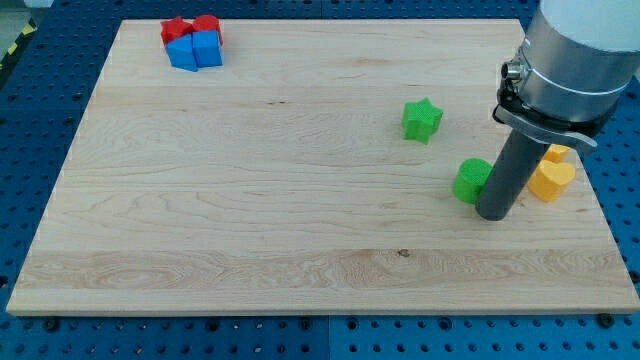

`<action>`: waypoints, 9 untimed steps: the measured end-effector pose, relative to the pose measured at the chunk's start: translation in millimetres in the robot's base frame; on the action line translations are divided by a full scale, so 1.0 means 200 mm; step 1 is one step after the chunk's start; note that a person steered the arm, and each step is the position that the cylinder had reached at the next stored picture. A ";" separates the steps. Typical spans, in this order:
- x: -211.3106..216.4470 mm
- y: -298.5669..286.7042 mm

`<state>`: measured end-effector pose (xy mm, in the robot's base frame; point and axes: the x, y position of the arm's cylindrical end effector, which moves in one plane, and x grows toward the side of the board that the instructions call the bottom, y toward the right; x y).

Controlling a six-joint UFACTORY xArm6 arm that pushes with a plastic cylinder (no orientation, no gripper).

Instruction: Push the green circle below the green star

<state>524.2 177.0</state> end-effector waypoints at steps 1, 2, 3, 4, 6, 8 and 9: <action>0.00 0.01; 0.00 0.01; 0.00 0.06; 0.00 0.07; 0.00 0.08; -0.05 0.08; -0.10 0.04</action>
